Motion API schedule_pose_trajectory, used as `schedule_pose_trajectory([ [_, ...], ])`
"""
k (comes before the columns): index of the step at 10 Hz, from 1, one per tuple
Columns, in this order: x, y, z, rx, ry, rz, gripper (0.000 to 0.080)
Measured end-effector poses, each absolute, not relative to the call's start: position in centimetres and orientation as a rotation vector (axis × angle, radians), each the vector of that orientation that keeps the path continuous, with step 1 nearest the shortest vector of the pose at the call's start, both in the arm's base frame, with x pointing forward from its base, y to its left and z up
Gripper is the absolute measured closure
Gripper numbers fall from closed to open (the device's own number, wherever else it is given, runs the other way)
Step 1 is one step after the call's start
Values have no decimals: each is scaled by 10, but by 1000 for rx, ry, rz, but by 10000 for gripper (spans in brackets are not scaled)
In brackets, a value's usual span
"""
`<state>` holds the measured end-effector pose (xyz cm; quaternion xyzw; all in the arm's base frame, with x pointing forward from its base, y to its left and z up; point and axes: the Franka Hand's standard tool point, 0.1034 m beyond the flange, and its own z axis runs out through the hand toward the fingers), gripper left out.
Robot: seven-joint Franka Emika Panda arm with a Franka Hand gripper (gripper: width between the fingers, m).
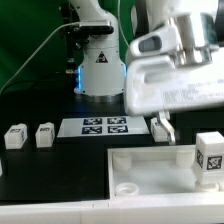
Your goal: Assemble one leg
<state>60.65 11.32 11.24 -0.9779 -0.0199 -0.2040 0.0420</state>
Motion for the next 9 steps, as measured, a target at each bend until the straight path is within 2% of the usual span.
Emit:
schedule_pose_trajectory([
  [1, 608, 114, 125, -2991, -50, -611, 151],
  [2, 606, 118, 124, -3002, -35, -520, 151],
  [5, 618, 121, 120, -3044, -30, 3, 151],
  [7, 614, 120, 116, -3029, -41, 314, 151],
  [9, 617, 120, 115, -3029, -41, 322, 151],
])
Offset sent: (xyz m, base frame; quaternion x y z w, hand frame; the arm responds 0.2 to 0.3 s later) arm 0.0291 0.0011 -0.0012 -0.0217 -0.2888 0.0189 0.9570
